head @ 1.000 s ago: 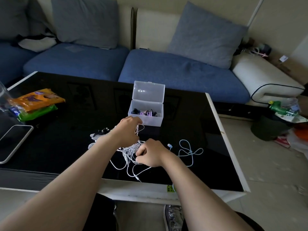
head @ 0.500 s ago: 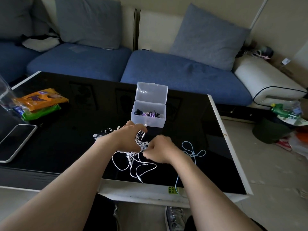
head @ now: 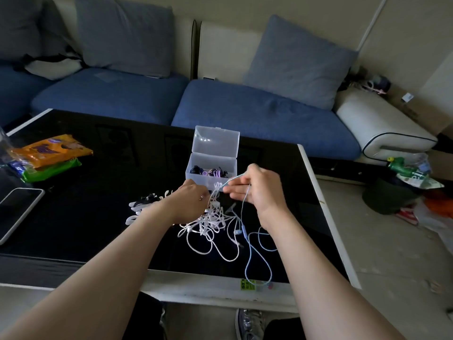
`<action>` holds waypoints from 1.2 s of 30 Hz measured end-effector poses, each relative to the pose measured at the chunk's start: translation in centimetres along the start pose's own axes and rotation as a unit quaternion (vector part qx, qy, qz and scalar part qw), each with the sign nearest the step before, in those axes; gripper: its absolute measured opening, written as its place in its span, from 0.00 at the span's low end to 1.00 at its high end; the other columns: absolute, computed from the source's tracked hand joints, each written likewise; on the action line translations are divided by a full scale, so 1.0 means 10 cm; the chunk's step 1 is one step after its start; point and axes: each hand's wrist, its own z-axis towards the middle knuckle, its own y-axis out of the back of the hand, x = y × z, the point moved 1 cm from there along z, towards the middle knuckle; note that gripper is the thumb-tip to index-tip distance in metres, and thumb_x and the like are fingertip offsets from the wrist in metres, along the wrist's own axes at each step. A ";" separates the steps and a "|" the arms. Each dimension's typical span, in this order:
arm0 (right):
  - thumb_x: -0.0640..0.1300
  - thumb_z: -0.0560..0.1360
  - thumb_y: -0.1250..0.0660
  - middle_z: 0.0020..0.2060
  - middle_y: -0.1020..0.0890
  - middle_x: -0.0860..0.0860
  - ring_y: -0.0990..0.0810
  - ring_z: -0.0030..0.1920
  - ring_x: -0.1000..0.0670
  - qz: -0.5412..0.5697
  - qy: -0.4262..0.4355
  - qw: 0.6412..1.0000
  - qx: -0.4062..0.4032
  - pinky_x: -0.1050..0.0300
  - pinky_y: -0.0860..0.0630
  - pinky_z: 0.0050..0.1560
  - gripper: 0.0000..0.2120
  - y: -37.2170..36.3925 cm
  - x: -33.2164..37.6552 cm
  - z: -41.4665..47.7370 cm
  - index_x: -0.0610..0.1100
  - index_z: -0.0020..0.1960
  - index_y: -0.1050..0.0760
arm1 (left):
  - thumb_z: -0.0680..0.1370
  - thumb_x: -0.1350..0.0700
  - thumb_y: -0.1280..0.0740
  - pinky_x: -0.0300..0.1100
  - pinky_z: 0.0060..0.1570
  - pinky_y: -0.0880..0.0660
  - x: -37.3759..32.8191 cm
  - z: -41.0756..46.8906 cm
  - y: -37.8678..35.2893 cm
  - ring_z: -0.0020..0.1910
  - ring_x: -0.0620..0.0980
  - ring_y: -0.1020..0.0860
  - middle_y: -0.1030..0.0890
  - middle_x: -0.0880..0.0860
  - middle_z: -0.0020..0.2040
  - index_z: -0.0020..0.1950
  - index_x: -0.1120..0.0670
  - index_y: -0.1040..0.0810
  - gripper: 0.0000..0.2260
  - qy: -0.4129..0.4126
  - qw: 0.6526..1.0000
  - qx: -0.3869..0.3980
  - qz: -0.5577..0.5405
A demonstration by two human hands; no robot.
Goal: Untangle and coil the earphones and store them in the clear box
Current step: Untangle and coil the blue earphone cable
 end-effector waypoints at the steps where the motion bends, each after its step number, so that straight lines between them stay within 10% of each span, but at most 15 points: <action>1: 0.37 0.79 0.44 0.39 0.13 0.37 0.10 0.42 0.37 0.039 -0.008 0.999 -0.019 0.50 0.17 0.43 0.13 0.02 0.02 0.00 0.38 0.38 0.27 | 0.86 0.55 0.43 0.45 0.53 0.32 -0.02 0.01 0.01 0.60 0.54 0.28 0.24 0.56 0.53 0.47 0.57 0.22 0.13 0.005 1.000 -0.016 -0.012; 6: 0.38 0.79 0.46 0.31 0.16 0.40 0.13 0.38 0.39 0.157 -0.038 0.982 -0.096 0.52 0.18 0.42 0.18 0.07 0.10 -0.05 0.41 0.32 0.28 | 0.82 0.51 0.40 0.45 0.38 0.32 -0.20 0.02 0.02 0.37 0.54 0.30 0.26 0.54 0.35 0.34 0.58 0.31 0.19 0.044 0.993 -0.087 -0.071; 12: 0.42 0.83 0.38 0.27 0.18 0.48 0.15 0.34 0.47 0.127 -0.070 0.983 -0.114 0.54 0.17 0.42 0.12 0.09 0.08 -0.01 0.40 0.42 0.24 | 0.78 0.29 0.39 0.52 0.54 0.37 -0.30 0.04 -0.06 0.47 0.46 0.24 0.20 0.47 0.37 0.38 0.55 0.22 0.29 0.021 0.996 -0.088 0.006; 20: 0.39 0.81 0.31 0.28 0.19 0.49 0.15 0.35 0.48 0.108 -0.102 0.988 -0.043 0.56 0.17 0.39 0.07 0.11 0.03 0.04 0.40 0.44 0.21 | 0.83 0.48 0.32 0.55 0.60 0.19 -0.25 0.12 -0.10 0.54 0.48 0.15 0.15 0.46 0.59 0.74 0.38 0.27 0.19 -0.124 0.979 -0.058 -0.151; 28: 0.35 0.83 0.36 0.41 0.18 0.44 0.10 0.38 0.44 0.061 -0.072 0.993 -0.073 0.56 0.17 0.35 0.05 0.19 -0.06 0.12 0.42 0.49 0.29 | 0.83 0.56 0.31 0.43 0.31 0.29 -0.29 0.11 -0.06 0.31 0.53 0.26 0.15 0.59 0.39 0.61 0.49 0.19 0.07 -0.109 0.974 -0.078 -0.183; 32: 0.35 0.87 0.46 0.48 0.14 0.38 0.11 0.36 0.40 0.005 -0.055 0.996 -0.072 0.55 0.17 0.32 0.05 0.22 -0.14 0.14 0.43 0.59 0.36 | 0.83 0.53 0.30 0.53 0.54 0.17 -0.30 0.08 -0.05 0.44 0.48 0.13 0.12 0.51 0.44 0.55 0.52 0.14 0.06 -0.111 0.975 -0.069 -0.180; 36: 0.38 0.87 0.47 0.51 0.16 0.32 0.11 0.37 0.35 -0.037 -0.042 0.997 -0.062 0.49 0.15 0.34 0.05 0.18 -0.18 0.16 0.47 0.56 0.38 | 0.86 0.56 0.36 0.55 0.53 0.17 -0.31 0.10 -0.06 0.46 0.44 0.14 0.12 0.48 0.46 0.56 0.51 0.14 0.11 -0.132 0.981 -0.061 -0.126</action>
